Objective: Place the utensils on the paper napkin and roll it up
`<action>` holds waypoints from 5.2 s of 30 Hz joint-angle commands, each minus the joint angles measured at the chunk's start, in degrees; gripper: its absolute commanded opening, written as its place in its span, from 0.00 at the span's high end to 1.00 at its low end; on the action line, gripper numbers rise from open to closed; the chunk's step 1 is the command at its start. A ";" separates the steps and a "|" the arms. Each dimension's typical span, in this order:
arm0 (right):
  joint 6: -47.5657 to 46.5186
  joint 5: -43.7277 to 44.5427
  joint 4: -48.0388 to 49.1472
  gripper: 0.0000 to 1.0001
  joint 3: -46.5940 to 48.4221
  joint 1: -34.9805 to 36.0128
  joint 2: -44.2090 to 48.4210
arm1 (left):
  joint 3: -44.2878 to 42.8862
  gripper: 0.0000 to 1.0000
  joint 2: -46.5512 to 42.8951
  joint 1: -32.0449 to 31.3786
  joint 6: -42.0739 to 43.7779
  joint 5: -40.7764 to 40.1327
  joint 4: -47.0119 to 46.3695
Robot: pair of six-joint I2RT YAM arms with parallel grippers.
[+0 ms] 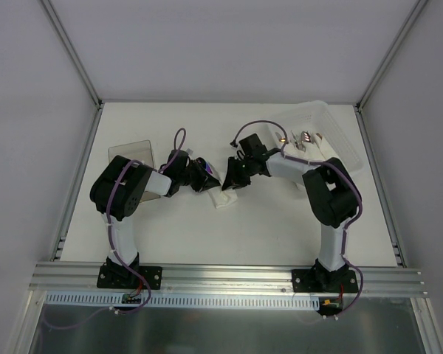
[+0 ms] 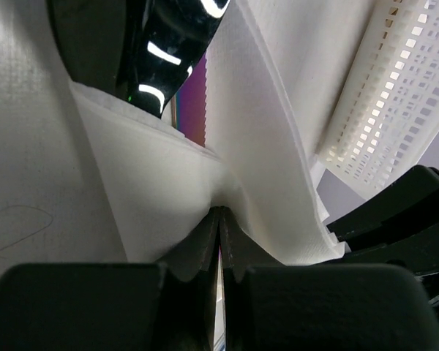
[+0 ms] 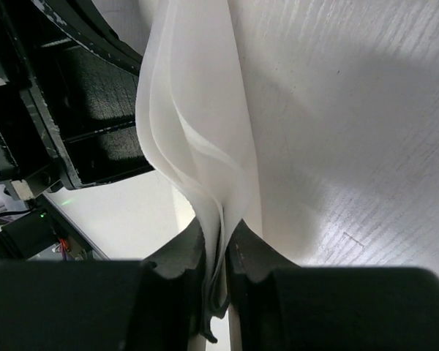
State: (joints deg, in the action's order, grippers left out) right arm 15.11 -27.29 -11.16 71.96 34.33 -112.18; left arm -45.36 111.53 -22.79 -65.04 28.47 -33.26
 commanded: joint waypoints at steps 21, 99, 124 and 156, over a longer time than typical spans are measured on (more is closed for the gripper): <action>-3.07 0.40 -7.30 0.68 4.58 -3.47 2.05 | 1.51 1.00 0.80 0.64 1.84 -5.44 10.32; 4.04 -6.20 -7.48 1.00 2.83 -0.41 4.17 | 1.24 1.00 0.10 0.73 1.75 -7.46 12.78; 11.43 -0.75 -5.80 1.00 0.02 2.15 -8.75 | 1.25 0.99 -5.52 0.73 2.10 -7.28 16.01; 8.71 1.80 -8.61 1.00 -1.21 -5.41 -7.88 | 8.54 1.00 -11.34 1.43 -1.14 -7.82 -4.43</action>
State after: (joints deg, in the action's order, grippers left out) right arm 27.99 -35.92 -13.41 72.62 30.59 -117.78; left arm -37.65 98.63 -21.67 -63.72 19.46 -27.46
